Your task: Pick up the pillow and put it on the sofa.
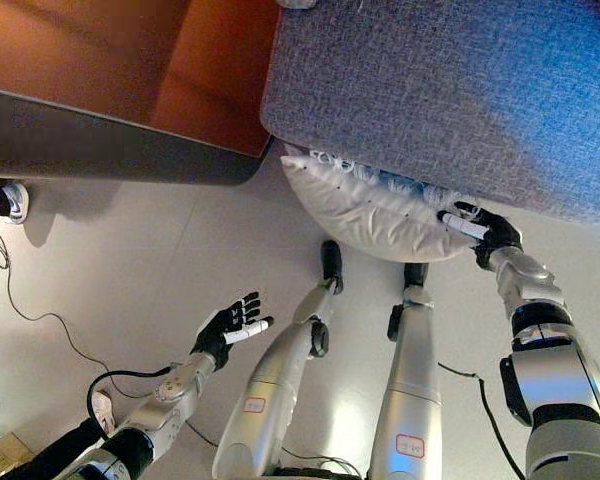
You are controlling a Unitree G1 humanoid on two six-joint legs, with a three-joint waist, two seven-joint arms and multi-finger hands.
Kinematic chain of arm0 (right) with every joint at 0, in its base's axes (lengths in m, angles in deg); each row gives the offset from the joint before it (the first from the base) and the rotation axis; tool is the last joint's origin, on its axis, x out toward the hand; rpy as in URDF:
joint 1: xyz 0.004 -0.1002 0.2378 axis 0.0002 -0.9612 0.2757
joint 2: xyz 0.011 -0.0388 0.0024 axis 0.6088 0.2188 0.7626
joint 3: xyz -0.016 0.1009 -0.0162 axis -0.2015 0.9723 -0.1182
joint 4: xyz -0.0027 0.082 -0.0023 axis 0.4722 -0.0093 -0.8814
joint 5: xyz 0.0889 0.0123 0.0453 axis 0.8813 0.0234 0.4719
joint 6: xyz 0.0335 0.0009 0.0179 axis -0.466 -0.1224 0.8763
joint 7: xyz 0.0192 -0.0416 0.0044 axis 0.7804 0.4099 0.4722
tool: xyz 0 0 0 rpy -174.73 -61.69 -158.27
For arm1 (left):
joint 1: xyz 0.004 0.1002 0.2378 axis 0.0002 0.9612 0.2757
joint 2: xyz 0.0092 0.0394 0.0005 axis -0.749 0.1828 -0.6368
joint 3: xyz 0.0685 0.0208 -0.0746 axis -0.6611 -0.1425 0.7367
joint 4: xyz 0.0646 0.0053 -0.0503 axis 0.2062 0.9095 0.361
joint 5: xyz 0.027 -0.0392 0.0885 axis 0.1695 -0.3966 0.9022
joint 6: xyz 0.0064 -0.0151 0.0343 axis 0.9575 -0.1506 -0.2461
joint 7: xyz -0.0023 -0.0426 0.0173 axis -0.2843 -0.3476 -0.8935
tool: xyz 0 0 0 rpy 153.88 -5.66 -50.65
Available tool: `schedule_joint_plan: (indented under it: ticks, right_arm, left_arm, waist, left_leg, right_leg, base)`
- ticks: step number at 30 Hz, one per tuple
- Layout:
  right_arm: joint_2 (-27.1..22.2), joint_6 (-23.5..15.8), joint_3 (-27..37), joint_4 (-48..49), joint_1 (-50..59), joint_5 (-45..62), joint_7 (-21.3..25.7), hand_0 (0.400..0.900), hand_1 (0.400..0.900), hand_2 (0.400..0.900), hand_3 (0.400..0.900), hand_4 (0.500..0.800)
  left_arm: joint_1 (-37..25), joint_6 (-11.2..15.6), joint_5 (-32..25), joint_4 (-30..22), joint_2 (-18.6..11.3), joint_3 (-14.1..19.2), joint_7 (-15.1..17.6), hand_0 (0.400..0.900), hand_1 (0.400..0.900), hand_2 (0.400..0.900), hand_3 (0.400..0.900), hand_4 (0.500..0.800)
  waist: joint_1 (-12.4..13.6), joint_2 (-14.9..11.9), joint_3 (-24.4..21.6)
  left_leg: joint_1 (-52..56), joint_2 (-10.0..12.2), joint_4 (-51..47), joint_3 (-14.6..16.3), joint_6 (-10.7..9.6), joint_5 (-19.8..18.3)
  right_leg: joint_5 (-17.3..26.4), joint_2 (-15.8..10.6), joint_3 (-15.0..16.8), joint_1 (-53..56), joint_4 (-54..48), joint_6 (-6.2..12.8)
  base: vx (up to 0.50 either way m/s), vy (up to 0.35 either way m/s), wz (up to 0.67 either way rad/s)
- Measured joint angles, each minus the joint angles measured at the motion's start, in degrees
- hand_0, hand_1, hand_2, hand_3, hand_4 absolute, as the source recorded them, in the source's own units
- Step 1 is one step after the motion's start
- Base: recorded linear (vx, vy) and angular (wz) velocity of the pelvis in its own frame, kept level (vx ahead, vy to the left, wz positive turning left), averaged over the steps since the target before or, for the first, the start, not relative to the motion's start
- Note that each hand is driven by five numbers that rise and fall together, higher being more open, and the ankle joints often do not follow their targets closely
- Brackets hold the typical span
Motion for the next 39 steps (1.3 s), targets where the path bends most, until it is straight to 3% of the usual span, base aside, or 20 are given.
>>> schedule_joint_plan:
  ticks: [8, 24, 32, 39]
  right_arm:
    - [0.15, -0.05, -1.15, -0.03, 0.25, -1.25, -2.22, 0.4, 0.4, 0.4, 0.4, 0.5]
    - [-0.11, -0.4, -1.14, 1.24, -3.33, -1.27, -6.23, 0.4, 0.4, 0.4, 0.4, 0.5]
    - [-0.12, -0.47, -1.07, 4.31, -10.88, -1.27, -10.85, 0.4, 0.4, 0.4, 0.4, 0.5]
    - [-0.41, -0.52, 0.24, 10.15, -19.05, -1.79, -13.48, 0.4, 0.4, 0.4, 0.4, 0.5]
  left_arm:
    - [0.01, 1.53, -0.01, -0.39, 0.13, 0.15, -0.08, 0.9, 0.9, 0.9, 0.9, 0.8]
    - [0.13, 1.26, 0.01, -0.11, 0.16, 0.71, -1.61, 0.9, 0.9, 0.9, 0.9, 0.8]
    - [0.6, -0.53, 0.15, 4.8, 0.49, 6.05, -3.86, 0.9, 0.9, 0.9, 0.9, 0.8]
    - [2.23, -3.19, 2.6, 11.26, 0.8, 10.02, -6.25, 0.9, 0.9, 0.9, 0.9, 0.8]
  waist:
    - [0.56, 0.0, 0.0]
    - [1.19, -0.04, 0.01]
    - [0.27, -0.54, 0.35]
    - [-1.05, -2.82, 0.96]
  left_leg:
    - [-0.39, 0.18, 0.32, -0.1, -0.21, -0.16]
    - [6.0, 0.39, -1.02, -0.78, -0.24, -0.18]
    - [17.83, 1.44, -4.36, -2.04, -0.1, -0.31]
    - [26.91, 2.64, -7.84, -2.25, -0.23, -0.81]
  right_leg:
    - [0.2, 0.18, -0.21, -0.01, -0.34, -0.26]
    - [0.51, 0.54, -1.32, 7.21, -2.63, -0.18]
    - [0.91, 1.54, -3.38, 20.71, -8.31, 0.19]
    - [2.01, 3.0, -4.1, 31.07, -14.35, 0.9]
  base:
    - [0.0, -0.002, -0.03]
    - [0.02, -0.003, -0.01]
    - [0.07, -0.06, -0.02]
    - [0.11, -0.073, 0.0]
